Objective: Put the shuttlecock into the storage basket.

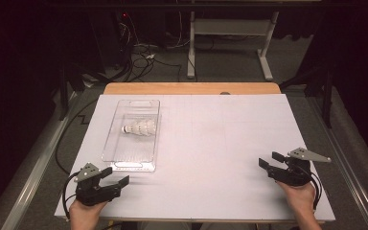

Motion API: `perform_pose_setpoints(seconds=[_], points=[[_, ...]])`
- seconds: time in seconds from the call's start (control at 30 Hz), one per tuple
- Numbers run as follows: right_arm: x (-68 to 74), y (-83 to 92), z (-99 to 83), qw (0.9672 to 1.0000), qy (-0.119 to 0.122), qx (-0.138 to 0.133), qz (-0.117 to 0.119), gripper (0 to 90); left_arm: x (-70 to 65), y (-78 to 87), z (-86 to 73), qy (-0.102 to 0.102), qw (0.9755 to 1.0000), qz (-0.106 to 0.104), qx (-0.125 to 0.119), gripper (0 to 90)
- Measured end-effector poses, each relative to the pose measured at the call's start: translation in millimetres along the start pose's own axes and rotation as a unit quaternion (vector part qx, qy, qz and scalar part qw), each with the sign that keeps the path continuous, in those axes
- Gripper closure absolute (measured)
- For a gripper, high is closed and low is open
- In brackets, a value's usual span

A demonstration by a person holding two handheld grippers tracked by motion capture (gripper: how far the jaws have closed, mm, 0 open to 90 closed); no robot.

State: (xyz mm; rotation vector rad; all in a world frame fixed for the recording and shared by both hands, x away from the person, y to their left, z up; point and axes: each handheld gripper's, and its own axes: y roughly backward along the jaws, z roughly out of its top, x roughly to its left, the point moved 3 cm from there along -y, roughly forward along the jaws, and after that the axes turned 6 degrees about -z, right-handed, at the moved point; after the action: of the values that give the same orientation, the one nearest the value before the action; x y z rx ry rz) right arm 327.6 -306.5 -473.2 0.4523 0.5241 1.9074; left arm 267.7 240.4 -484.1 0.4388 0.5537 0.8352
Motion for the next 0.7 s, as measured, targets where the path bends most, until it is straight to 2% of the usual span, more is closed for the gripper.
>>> perform_pose_setpoints(seconds=[0.7], points=[[-6.9, 5.4, -10.1, 0.9999, -0.011, -0.003, -0.001, 31.7, 0.2, 0.8, -0.1, 0.001, 1.0, -0.001, -0.001, 23.7]])
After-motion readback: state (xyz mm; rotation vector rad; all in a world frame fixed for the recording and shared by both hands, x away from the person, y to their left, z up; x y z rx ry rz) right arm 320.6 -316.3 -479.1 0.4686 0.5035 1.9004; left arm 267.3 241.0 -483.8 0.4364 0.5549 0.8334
